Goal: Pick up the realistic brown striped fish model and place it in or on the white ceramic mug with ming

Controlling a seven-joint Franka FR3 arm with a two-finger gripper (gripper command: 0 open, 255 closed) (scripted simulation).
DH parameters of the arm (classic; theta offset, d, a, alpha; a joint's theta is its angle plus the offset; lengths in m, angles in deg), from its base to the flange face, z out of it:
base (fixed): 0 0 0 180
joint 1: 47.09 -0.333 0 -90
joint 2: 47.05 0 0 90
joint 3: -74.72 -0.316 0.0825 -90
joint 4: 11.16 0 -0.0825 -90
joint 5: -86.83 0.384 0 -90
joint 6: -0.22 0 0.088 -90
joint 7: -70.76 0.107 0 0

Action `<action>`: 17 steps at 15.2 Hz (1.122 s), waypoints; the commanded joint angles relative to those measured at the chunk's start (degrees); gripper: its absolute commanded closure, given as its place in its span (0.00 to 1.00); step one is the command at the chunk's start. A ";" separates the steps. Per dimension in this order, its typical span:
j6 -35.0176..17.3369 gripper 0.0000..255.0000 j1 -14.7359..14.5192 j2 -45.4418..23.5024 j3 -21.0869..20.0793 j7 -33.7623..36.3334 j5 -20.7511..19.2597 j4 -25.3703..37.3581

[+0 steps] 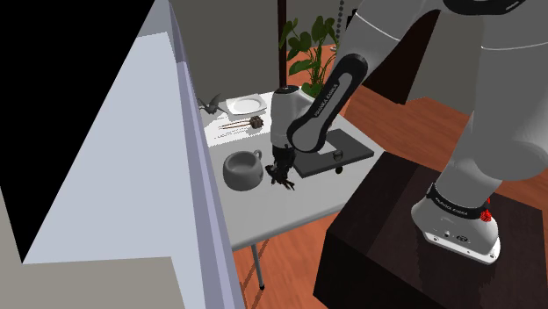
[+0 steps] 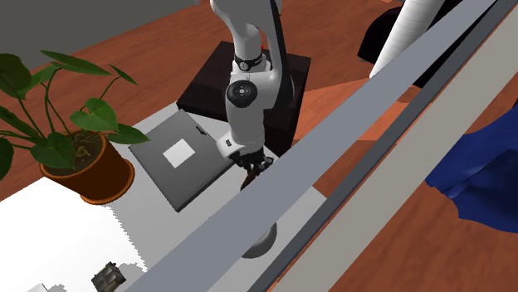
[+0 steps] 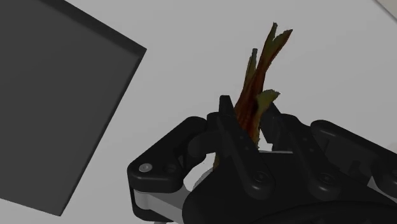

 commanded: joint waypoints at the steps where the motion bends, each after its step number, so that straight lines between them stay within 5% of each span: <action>1: 1.31 1.00 0.23 1.47 -0.36 -0.23 0.48 -0.16; 17: 13.11 1.00 1.49 12.82 -2.06 -2.48 4.39 0.51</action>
